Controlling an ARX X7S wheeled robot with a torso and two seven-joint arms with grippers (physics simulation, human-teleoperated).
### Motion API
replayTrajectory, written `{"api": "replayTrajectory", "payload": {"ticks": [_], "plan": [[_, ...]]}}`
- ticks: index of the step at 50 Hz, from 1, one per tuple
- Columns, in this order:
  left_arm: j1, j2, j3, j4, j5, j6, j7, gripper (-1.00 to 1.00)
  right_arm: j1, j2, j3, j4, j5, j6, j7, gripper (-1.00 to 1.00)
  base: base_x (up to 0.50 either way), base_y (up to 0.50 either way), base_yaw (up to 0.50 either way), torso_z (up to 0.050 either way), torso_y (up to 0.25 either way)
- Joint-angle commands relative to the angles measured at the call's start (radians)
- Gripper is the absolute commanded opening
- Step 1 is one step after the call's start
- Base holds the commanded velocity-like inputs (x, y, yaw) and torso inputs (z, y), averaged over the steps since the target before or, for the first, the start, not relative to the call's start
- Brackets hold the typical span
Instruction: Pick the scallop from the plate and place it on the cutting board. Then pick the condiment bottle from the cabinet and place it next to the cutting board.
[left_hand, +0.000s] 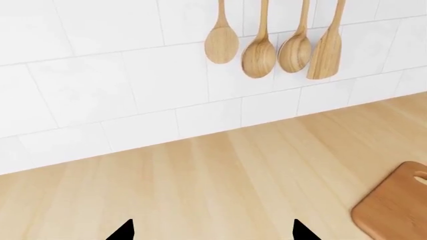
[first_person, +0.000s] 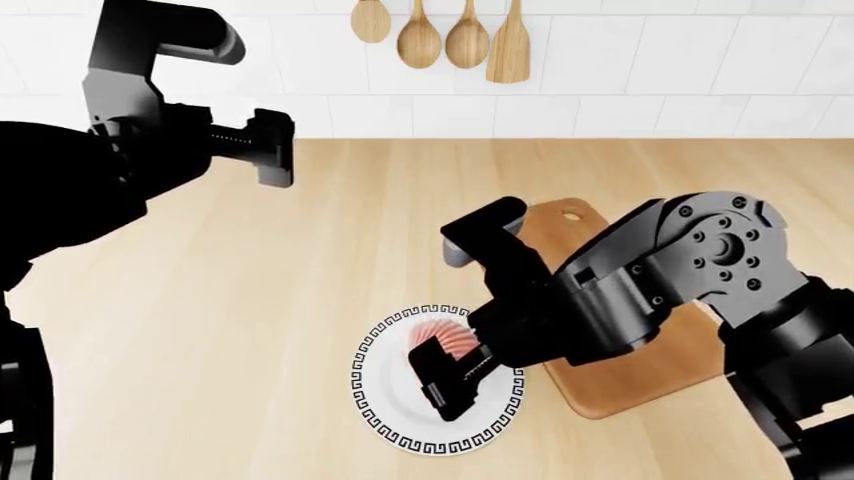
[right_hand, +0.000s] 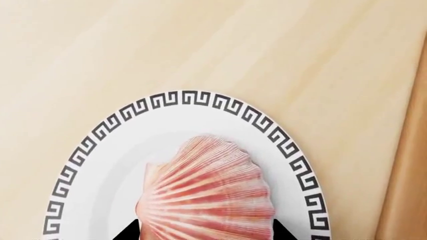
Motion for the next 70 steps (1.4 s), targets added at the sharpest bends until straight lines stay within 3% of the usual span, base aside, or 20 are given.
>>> {"api": "replayTrajectory", "payload": {"ticks": [1, 16, 32, 70], "plan": [[-0.003, -0.003, 0.000, -0.004, -0.005, 0.003, -0.003, 1.00, 0.018, 0.006, -0.022, -0.005, 0.022, -0.001, 0.012, -1.00, 0.00, 0.00, 0.00, 0.000, 0.000], [-0.023, -0.003, -0.013, 0.005, -0.023, -0.015, -0.019, 1.00, 0.143, 0.025, -0.021, -0.035, 0.141, -0.007, 0.089, -1.00, 0.00, 0.00, 0.00, 0.000, 0.000], [-0.006, -0.009, -0.016, 0.018, -0.035, -0.017, -0.034, 1.00, 0.187, 0.161, -0.008, -0.090, 0.227, -0.049, 0.177, -1.00, 0.00, 0.00, 0.00, 0.000, 0.000], [-0.016, -0.009, -0.003, 0.013, -0.057, -0.018, -0.052, 1.00, 0.196, 0.290, -0.044, 0.003, 0.042, -0.025, 0.103, -1.00, 0.00, 0.00, 0.00, 0.000, 0.000]]}}
